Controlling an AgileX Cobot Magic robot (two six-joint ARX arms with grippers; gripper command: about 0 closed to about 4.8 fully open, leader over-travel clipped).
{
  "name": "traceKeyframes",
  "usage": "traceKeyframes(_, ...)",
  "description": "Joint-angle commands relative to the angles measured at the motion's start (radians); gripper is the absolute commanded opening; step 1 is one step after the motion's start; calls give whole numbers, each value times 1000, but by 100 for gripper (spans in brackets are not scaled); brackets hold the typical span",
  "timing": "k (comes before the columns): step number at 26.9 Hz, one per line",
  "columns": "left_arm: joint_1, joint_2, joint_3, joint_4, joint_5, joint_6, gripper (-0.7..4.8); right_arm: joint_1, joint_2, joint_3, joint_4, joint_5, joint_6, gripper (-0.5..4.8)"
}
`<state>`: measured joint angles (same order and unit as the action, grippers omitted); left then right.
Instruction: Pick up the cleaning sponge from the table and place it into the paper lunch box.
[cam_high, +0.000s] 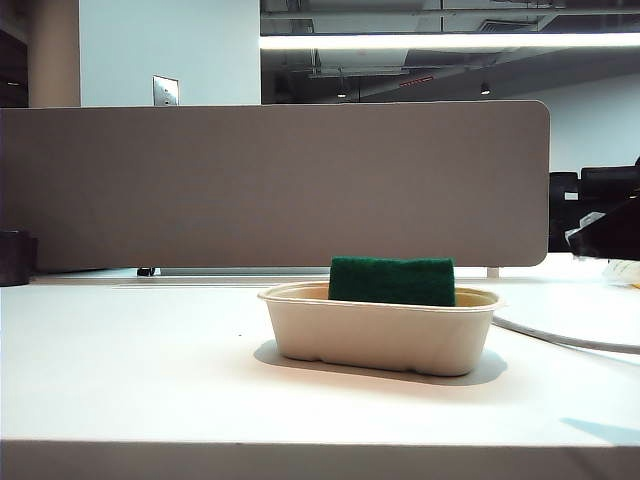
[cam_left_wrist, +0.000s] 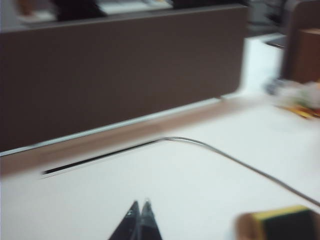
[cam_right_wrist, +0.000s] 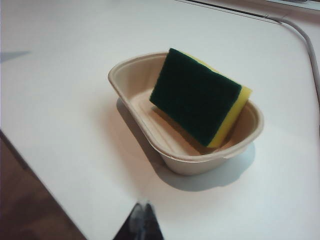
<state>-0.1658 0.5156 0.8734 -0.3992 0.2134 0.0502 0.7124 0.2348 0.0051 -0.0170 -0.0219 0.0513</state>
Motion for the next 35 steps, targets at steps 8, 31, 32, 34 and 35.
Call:
traceKeyframes(8,129,-380,-403,152,-266,-45,-5,2,-1,2,14,0,0,-5)
traceKeyframes(31,154,-513,-809,316,-240,-142,-5,2,-2,2,14,0,0,-5)
traceKeyframes(32,154,-513,-816,324,-238,-131,-5,2,-2,2,14,0,0,-5)
traceKeyframes(34,154,-513,-838,352,-238,-129,-5,2,-2,2,14,0,0,-5)
traceKeyframes(35,154,-513,-853,370,-235,-129,-5,2,-2,2,14,0,0,-5)
